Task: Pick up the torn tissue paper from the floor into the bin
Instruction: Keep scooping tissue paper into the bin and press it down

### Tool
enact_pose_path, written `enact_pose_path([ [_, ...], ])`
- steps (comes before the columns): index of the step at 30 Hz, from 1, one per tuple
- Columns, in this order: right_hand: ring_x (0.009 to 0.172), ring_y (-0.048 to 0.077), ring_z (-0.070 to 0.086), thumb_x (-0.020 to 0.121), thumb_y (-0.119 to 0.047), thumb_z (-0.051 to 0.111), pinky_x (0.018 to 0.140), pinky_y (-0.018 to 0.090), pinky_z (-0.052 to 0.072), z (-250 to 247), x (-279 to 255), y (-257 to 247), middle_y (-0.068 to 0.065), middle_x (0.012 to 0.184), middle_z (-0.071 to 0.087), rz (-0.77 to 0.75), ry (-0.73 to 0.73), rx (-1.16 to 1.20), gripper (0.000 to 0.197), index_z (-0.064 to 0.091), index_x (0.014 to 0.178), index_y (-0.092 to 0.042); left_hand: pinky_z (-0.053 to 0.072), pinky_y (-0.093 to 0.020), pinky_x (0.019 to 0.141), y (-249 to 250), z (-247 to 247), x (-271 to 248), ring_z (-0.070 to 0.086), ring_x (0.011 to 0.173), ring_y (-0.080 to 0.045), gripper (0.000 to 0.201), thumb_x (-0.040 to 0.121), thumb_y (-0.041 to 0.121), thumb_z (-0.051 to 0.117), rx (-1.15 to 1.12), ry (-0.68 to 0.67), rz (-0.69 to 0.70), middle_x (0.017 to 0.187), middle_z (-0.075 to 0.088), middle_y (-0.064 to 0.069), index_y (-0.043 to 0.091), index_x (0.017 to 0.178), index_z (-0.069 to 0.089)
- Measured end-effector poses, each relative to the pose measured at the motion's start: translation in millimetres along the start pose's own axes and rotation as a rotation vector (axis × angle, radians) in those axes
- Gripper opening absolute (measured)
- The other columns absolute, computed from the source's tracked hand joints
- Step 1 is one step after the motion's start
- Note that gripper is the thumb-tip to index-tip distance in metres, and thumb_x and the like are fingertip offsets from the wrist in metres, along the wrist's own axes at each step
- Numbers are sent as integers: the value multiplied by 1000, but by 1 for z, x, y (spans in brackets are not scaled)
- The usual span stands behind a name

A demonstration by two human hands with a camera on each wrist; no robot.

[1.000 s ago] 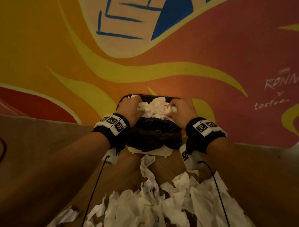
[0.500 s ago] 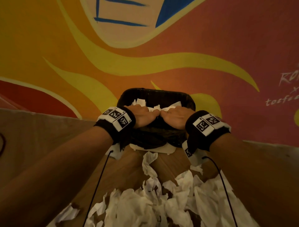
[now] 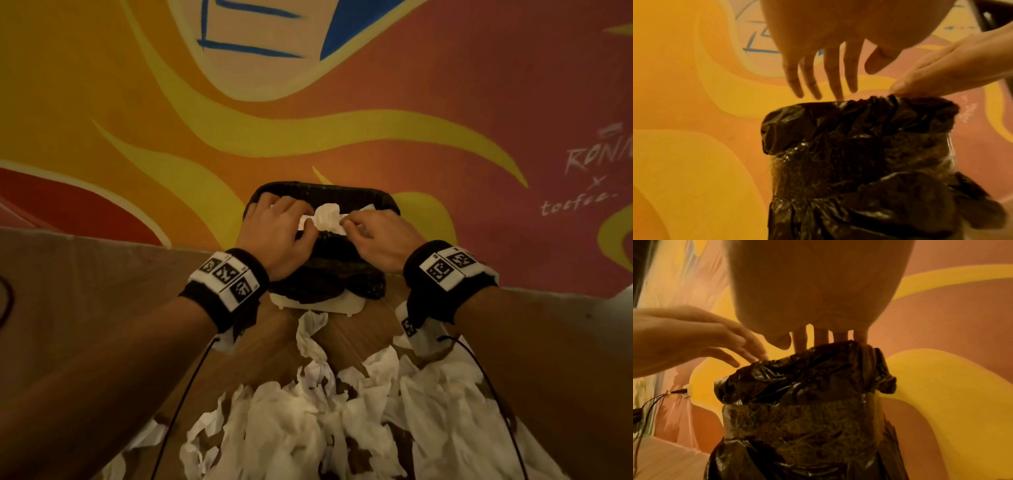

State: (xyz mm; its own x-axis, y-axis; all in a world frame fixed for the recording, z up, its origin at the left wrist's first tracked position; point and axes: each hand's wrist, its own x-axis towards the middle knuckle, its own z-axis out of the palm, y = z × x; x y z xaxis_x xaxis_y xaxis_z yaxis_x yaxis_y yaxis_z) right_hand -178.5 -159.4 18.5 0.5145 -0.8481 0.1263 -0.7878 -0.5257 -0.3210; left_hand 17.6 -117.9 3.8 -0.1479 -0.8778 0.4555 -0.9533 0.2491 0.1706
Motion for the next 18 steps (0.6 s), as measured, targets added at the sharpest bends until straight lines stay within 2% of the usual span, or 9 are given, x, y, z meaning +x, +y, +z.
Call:
enact_pose_path([
  [2,93,21,60,101,-33,35,79,38,50,-6,-8,3,3,109,66,-31,85,49,34,63,111,-17,44,-35,69,7,-3,-16,52,78,-20,32,85,39,39,-153,43,129,81,62,1,17,88,63],
  [4,89,17,57,100,-28,38,74,32,44,-11,-16,5,1,105,62,-44,160,84,30,64,109,-16,46,-31,64,15,1,-33,52,71,-15,23,86,36,46,-265,-261,210,78,57,5,19,86,61],
  [5,85,15,55,99,-27,39,70,29,41,-12,-22,6,0,100,61,-46,190,106,28,65,106,-16,49,-32,67,18,11,-43,55,75,-15,20,87,36,49,-259,-484,211,85,59,5,21,90,62],
  [7,75,7,51,98,-24,42,65,23,37,-14,-31,4,-6,89,58,-43,246,146,25,65,100,-16,51,-36,88,19,38,-59,59,103,-20,32,88,42,55,-102,-848,158,116,61,1,24,114,61],
  [9,67,4,50,97,-22,44,58,20,35,-17,-43,-1,-12,78,54,-46,271,188,23,66,96,-15,40,-41,108,20,65,-73,44,131,-24,63,83,57,56,52,-1032,123,146,42,-1,29,139,43],
  [12,64,18,58,97,-22,45,56,35,46,-15,-63,-8,-1,74,64,-38,182,296,22,66,96,-17,26,-48,116,25,88,-84,21,145,-28,97,70,72,60,108,-1262,75,159,17,0,36,149,18],
  [14,62,23,60,96,-23,45,57,39,48,-9,-75,-9,6,74,68,-12,88,314,20,65,95,-20,29,-49,113,32,96,-89,25,143,-31,99,68,68,67,157,-1326,118,157,22,-2,31,149,22],
  [16,57,15,57,96,-24,47,55,36,47,0,-86,-9,4,69,66,14,0,300,19,66,94,-19,36,-47,107,38,102,-94,37,134,-34,73,78,54,65,192,-1283,220,145,37,-5,27,140,38],
  [18,50,5,49,96,-23,48,50,26,39,8,-97,-6,-4,61,59,36,-53,296,20,67,94,-17,40,-42,100,41,106,-99,47,123,-33,44,88,38,59,186,-1245,238,132,49,-7,21,128,51],
])
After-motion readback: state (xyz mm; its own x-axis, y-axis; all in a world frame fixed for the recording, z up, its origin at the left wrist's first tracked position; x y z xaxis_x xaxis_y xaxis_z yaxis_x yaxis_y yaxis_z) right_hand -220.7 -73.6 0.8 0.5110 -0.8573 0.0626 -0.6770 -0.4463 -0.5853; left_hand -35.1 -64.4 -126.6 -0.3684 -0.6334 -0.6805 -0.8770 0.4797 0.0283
